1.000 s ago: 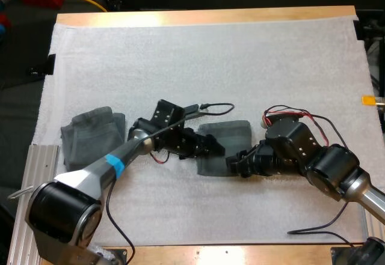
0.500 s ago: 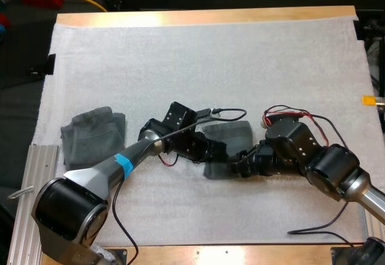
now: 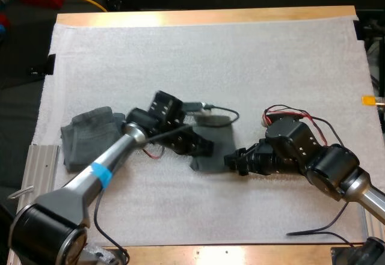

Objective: Pick towel from pile, fold and stack

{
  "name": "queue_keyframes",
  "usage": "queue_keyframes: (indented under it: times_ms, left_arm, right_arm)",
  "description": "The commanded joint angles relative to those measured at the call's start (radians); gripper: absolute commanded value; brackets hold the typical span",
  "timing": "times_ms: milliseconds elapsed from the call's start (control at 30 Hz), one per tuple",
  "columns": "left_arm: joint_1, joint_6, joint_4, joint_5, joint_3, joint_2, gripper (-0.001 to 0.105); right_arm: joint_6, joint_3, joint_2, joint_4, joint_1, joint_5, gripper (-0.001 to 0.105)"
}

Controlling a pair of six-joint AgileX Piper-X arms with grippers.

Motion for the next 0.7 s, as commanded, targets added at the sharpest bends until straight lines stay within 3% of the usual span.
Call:
queue_keyframes:
  times_ms: [0,300,567,667]
  left_arm:
    - [0.023,0.040,0.054,-0.007,-0.032,-0.027,0.000]
    - [0.217,0.261,0.336,0.009,-0.164,-0.106,0.000]
    - [0.462,0.428,0.497,0.009,-0.184,-0.175,0.000]
    - [0.546,0.435,0.520,0.055,-0.184,-0.177,0.000]
  right_arm:
    - [0.003,-0.006,-0.009,-0.006,0.001,-0.007,0.063]
    - [0.003,-0.006,-0.009,-0.004,0.001,-0.011,0.063]
    - [0.005,-0.006,-0.009,-0.029,0.001,-0.042,0.063]
    - [0.036,-0.006,-0.009,-0.064,0.001,-0.048,0.063]
